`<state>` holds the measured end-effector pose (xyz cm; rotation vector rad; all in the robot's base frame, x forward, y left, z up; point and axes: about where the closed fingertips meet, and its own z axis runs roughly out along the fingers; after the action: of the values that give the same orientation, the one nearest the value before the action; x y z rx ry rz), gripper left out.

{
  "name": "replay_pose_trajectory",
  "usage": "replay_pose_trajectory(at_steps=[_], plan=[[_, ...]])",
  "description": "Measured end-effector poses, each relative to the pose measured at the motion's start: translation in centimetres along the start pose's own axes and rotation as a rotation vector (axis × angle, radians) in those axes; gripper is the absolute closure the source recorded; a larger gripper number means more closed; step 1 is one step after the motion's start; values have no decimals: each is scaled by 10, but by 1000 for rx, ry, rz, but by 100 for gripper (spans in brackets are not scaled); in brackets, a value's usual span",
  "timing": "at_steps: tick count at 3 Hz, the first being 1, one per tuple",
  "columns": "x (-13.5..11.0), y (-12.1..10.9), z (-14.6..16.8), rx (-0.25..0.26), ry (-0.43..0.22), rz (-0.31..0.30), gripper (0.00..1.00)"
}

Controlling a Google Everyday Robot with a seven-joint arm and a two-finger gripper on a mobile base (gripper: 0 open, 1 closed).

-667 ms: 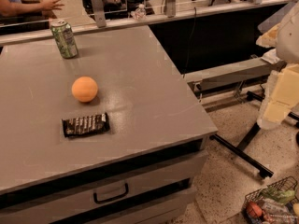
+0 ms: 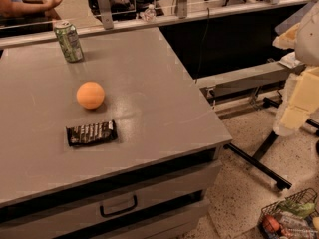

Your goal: Move green can near rxbar chocolate

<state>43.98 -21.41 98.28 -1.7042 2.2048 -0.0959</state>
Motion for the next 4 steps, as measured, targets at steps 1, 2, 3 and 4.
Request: replay_pose_trajectory(at_steps=[1,2,3,4], plan=[[-7,-24,6,21,-117,64,0],[-50,-60,11,57,-328,147,0],[-106,-84,7,86,-520,249,0],[-173,-105,2,120,-663,322,0]])
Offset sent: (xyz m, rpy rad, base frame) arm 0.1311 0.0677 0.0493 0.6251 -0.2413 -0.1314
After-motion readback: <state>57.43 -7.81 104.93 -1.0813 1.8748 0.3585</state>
